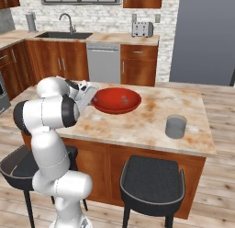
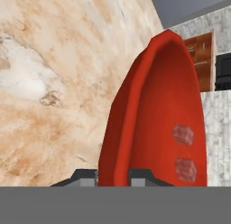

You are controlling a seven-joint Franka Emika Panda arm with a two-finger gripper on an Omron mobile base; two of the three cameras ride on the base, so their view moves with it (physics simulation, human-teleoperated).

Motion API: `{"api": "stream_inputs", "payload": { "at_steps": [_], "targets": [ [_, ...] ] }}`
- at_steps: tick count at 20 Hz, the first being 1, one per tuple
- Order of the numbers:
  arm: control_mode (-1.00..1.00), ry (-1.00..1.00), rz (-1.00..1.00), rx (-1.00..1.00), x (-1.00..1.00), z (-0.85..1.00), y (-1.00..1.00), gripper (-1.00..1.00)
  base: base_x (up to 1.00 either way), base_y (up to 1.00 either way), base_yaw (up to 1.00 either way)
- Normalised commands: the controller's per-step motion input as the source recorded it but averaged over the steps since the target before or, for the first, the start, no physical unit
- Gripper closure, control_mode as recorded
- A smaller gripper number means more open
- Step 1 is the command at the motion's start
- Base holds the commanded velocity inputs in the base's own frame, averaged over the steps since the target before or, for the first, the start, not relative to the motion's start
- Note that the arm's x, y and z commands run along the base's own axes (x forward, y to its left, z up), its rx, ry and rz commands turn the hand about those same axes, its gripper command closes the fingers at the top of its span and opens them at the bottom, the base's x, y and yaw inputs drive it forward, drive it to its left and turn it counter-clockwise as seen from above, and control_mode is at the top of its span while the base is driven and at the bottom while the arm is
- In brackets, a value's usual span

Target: There are four ice cubes in the ice bowl. Place two ice cubes in each glass of water.

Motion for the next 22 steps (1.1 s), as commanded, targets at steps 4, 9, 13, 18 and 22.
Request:
{"api": "stream_inputs", "payload": {
  "at_steps": [4,9,13,18,22],
  "targets": [
    [-1.0,0.0,0.0,0.0,0.0,0.0,0.0,1.0,0.0,0.0,0.0],
    [-1.0,0.0,0.0,0.0,0.0,0.0,0.0,1.0,0.0,0.0,0.0],
    [-1.0,-0.01,-0.03,0.0,-0.31,-0.04,-0.11,1.0,0.0,0.0,0.0],
    [-1.0,-0.09,0.0,0.08,-0.4,0.0,-0.97,1.0,0.0,0.0,0.0],
    [-1.0,-0.17,0.0,0.04,-0.04,0.0,-0.52,1.0,0.0,0.0,0.0]
  ]
}}
